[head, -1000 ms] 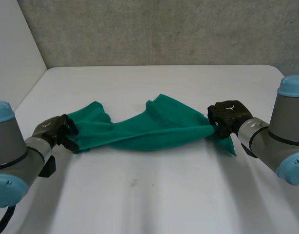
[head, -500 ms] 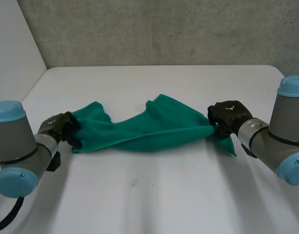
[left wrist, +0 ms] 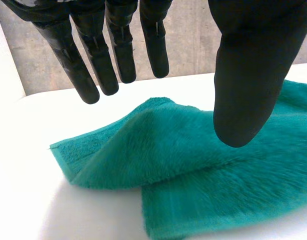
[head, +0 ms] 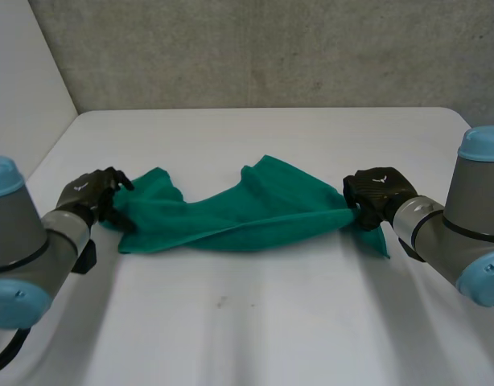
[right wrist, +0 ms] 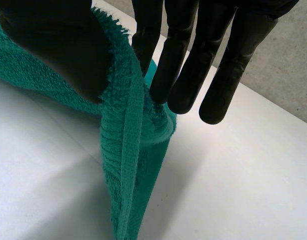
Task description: Fold the towel.
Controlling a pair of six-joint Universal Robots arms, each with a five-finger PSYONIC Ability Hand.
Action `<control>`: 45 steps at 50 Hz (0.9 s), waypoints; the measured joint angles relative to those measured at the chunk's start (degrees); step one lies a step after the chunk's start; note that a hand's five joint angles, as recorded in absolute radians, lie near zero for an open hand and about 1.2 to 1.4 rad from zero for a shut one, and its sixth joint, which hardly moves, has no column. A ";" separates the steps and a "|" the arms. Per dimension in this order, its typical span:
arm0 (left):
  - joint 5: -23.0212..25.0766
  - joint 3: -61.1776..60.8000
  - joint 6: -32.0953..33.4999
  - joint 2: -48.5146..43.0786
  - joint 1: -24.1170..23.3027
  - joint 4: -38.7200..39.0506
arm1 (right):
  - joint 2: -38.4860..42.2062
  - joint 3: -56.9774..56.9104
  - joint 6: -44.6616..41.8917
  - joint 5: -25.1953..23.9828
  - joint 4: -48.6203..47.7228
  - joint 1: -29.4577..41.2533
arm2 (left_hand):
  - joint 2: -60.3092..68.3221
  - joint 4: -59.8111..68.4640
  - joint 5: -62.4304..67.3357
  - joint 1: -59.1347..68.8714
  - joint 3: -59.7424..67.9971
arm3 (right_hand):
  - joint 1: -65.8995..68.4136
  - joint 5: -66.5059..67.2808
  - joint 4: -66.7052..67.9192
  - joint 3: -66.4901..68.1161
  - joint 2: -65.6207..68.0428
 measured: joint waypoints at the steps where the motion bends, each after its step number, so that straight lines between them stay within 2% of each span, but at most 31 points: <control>1: 0.01 -1.80 0.16 1.61 0.07 -0.07 | 0.00 0.01 0.00 0.00 0.00 0.00 | 0.00 0.00 -0.01 0.00 0.00 | 0.00 0.00 0.00 0.00 0.00; 9: -0.07 -8.84 4.01 5.87 1.18 -0.15 | 0.01 0.08 0.00 0.00 0.00 0.02 | 1.09 1.34 1.46 0.99 0.82 | 0.00 0.00 0.00 0.00 0.00; 14: -0.23 -10.05 7.34 4.64 1.65 -0.32 | 0.07 0.12 0.00 0.06 0.00 0.03 | 7.44 8.01 7.75 7.80 6.93 | 0.00 0.00 0.00 0.00 0.00; 20: -0.30 -10.10 8.66 2.51 1.67 -0.68 | 0.15 0.22 0.00 0.07 0.00 0.04 | 8.48 9.13 8.74 8.35 8.02 | 0.00 0.01 0.00 0.00 0.00; 32: -0.21 -7.15 8.57 -1.21 1.37 -0.12 | 0.17 0.27 -0.08 0.03 0.00 0.04 | 8.36 9.01 8.71 8.18 7.92 | 0.00 0.01 0.00 0.00 0.00; 45: -0.42 1.15 8.66 -7.97 0.91 0.06 | 0.21 0.32 -0.22 0.22 0.06 0.10 | 8.26 8.69 8.49 8.18 7.90 | 0.00 0.01 0.00 0.00 0.00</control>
